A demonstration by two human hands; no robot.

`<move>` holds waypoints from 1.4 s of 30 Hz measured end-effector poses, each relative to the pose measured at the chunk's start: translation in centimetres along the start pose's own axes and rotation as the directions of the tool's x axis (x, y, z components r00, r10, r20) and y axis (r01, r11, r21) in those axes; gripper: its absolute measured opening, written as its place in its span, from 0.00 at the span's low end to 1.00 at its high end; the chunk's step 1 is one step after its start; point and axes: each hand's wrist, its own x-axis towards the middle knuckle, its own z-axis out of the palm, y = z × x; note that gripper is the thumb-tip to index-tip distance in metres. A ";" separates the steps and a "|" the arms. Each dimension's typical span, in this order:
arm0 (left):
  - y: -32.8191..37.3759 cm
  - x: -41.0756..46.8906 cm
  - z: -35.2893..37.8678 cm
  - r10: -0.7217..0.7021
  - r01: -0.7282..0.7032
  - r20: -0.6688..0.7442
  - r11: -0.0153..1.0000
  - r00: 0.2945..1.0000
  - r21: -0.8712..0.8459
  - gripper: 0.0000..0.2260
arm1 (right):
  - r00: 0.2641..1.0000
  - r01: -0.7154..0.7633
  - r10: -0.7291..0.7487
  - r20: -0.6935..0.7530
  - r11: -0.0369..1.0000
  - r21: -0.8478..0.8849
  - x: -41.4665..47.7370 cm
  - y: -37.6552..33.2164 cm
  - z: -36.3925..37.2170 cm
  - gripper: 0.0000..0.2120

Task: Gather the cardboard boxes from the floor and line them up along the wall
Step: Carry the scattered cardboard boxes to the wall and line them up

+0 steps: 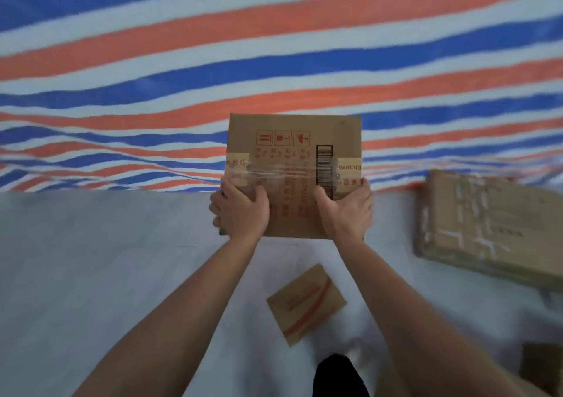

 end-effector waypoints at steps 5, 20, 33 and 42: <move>-11.3 4.8 -15.2 -0.215 0.195 -0.177 0.973 0.960 -0.124 0.36 | 0.965 0.220 -0.215 0.148 0.975 -0.017 -12.7 -9.6 9.1 0.50; -52.2 10.0 -49.3 -0.660 0.539 -0.416 0.751 0.626 -0.381 0.36 | 0.607 0.604 -0.534 0.589 0.791 0.096 -55.1 -22.7 38.5 0.48; -78.4 21.8 -62.9 -0.871 0.718 -0.350 0.485 0.345 -0.498 0.13 | 0.273 0.757 -0.431 0.860 0.648 0.084 -75.1 -31.1 68.8 0.22; -95.0 28.2 -74.4 -0.931 0.709 -0.342 0.326 0.127 -0.626 0.16 | 0.036 0.837 -0.447 0.894 0.502 0.218 -94.2 -37.9 84.2 0.20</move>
